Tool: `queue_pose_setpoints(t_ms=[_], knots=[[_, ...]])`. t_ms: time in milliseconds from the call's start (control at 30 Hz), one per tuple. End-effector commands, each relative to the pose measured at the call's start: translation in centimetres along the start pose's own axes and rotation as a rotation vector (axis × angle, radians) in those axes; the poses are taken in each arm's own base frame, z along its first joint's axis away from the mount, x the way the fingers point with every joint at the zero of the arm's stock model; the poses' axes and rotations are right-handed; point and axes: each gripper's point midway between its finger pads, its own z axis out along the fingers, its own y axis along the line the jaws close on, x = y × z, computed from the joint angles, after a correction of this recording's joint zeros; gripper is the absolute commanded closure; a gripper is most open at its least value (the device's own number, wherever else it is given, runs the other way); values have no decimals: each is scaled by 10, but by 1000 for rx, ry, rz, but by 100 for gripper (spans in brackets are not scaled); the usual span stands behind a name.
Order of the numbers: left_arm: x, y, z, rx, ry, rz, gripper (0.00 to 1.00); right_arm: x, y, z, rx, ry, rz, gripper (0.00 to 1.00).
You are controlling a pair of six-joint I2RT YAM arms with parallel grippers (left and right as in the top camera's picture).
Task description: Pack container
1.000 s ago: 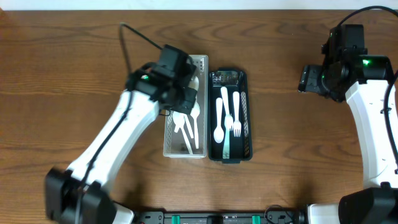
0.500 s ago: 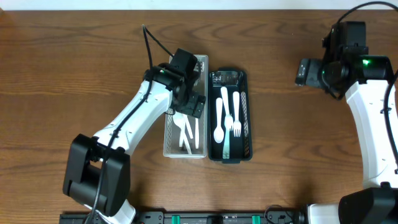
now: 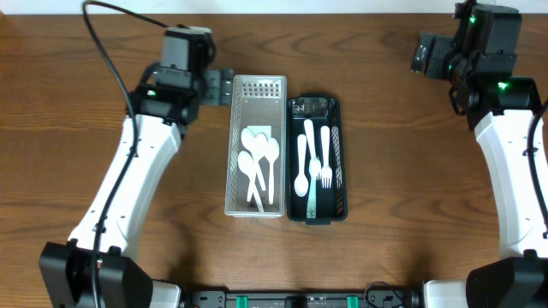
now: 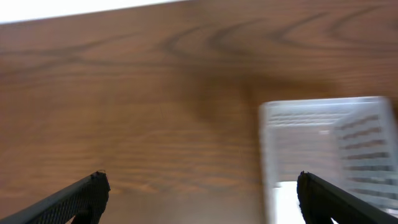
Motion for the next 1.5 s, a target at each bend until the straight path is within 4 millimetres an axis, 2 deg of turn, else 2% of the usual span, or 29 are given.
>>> queue_pose_setpoints(t_ms=[0,133,233,400,567,633,833,967,1067,1300,1467], knots=[[-1,29,-16,-76,-3,-1,2,-3,-15,-22,75,-14,9,1],[1,43,-48,-90,-67,-62,2,1,-22,-60,83,-51,31,1],[7,47,-79,-88,-136,-76,2,18,-28,-87,81,-80,45,1],[41,53,-124,-78,-267,-132,2,75,-37,-128,64,-125,60,1],[87,57,-152,-77,-380,-135,2,133,-42,-158,48,-207,30,1],[105,57,-157,-76,-413,-140,2,155,-47,-165,46,-233,32,1],[146,57,-155,-75,-423,-142,2,196,-55,-177,31,-257,36,1],[172,55,-144,-78,-320,-124,2,227,-60,-174,50,-147,13,1],[183,51,-139,-59,-265,-132,2,253,-64,-172,68,-38,-11,1],[200,50,-133,-62,-188,-119,2,255,-64,-172,70,-30,-9,1],[202,50,-133,-62,-179,-117,2,255,-64,-172,70,-30,-9,1]])
